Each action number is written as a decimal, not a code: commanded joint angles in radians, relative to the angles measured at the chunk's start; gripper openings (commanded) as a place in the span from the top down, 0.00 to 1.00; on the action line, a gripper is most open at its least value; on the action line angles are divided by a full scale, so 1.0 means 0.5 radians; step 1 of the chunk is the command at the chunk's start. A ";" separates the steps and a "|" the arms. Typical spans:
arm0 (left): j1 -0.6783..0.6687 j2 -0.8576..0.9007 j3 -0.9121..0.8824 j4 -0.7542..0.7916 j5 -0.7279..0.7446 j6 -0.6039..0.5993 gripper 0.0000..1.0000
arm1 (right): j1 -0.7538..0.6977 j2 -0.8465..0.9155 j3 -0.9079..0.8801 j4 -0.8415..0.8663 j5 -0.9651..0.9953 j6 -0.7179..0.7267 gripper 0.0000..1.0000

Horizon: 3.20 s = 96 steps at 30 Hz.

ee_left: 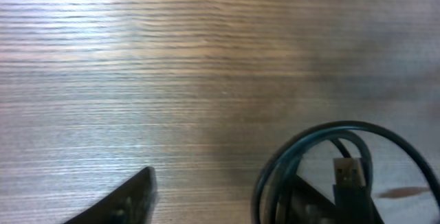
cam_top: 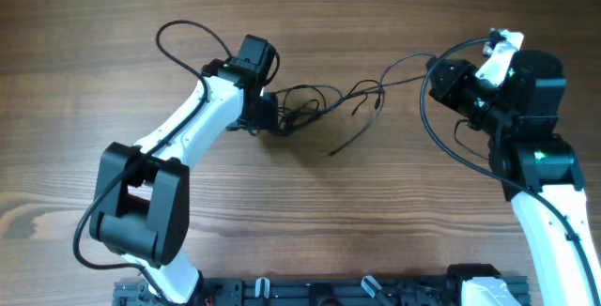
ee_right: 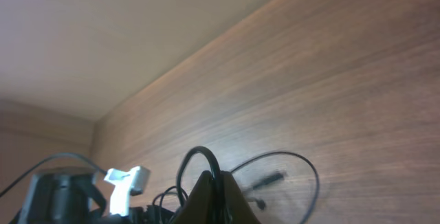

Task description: Untangle cables

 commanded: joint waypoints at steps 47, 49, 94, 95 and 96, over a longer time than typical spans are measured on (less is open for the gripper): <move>0.211 -0.340 0.117 0.103 0.986 0.225 0.00 | 0.168 0.634 0.028 -0.399 -0.050 -0.200 0.00; 0.211 -0.336 0.117 0.105 0.956 0.224 0.04 | 0.191 0.665 0.028 -0.351 -0.163 -0.270 0.00; 0.861 -0.658 0.101 -0.141 0.326 -0.765 0.00 | 1.164 1.944 0.116 2.390 -0.672 0.894 0.95; 0.830 -0.658 0.095 -0.140 0.326 -0.765 0.00 | 1.105 1.930 0.116 2.316 -0.739 0.877 0.95; 0.805 -0.658 0.089 -0.138 0.325 -0.765 0.00 | 1.067 1.910 0.116 2.257 -0.776 0.849 0.95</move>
